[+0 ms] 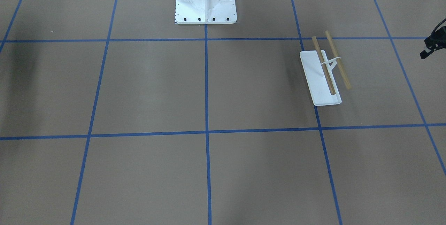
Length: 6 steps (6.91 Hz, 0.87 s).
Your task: Hang towel on rack
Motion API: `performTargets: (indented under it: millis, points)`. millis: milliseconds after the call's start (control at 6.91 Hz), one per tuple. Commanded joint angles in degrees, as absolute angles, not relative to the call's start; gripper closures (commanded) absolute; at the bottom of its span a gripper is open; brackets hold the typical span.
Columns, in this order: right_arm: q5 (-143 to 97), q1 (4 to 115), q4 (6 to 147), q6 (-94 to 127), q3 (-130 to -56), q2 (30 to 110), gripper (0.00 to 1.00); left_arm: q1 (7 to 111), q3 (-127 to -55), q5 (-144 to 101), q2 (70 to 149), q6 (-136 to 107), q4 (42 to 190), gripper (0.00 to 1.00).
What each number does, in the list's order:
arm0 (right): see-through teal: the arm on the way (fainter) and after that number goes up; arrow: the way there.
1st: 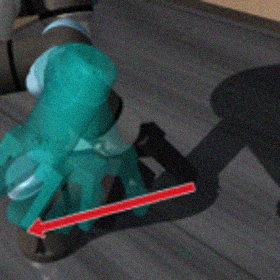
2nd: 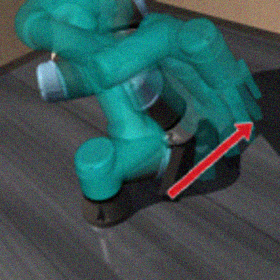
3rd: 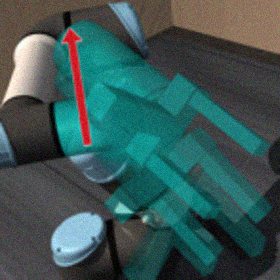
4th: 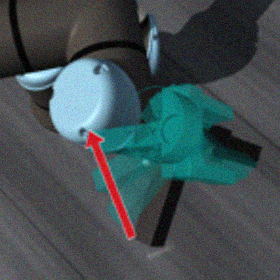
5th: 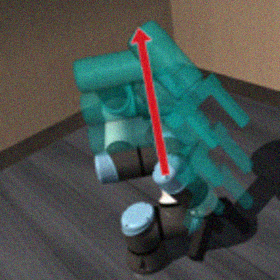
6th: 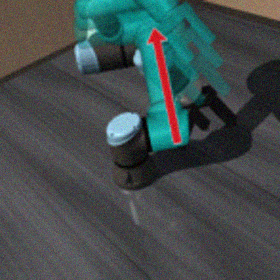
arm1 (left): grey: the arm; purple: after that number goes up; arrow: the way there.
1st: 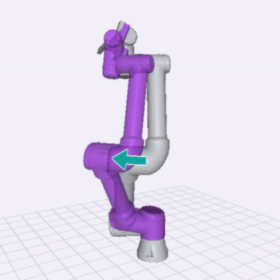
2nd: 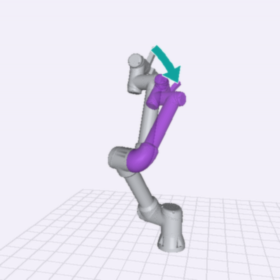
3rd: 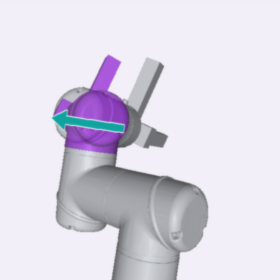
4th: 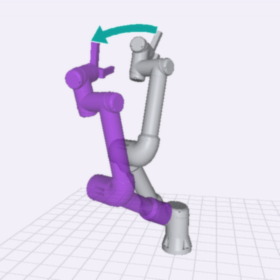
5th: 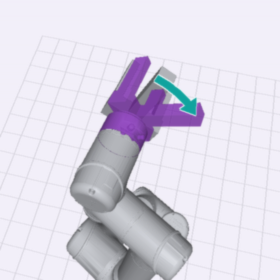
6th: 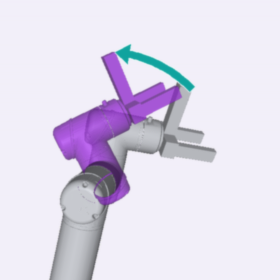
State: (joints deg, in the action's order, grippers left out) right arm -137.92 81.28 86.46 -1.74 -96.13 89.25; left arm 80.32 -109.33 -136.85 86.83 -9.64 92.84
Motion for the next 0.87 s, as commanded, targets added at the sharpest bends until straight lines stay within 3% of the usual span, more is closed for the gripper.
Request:
performTargets:
  millis: [0,724]
  points:
    - [-138.25,81.21,85.87,-1.67,-95.89,89.12,0.00,80.25,-109.60,-136.93,86.57,-9.58,92.90,0.02]
    - [-140.62,81.30,85.78,-1.67,-96.06,89.03,0.00,80.24,-109.51,-137.02,86.66,-9.49,92.90,0.02]
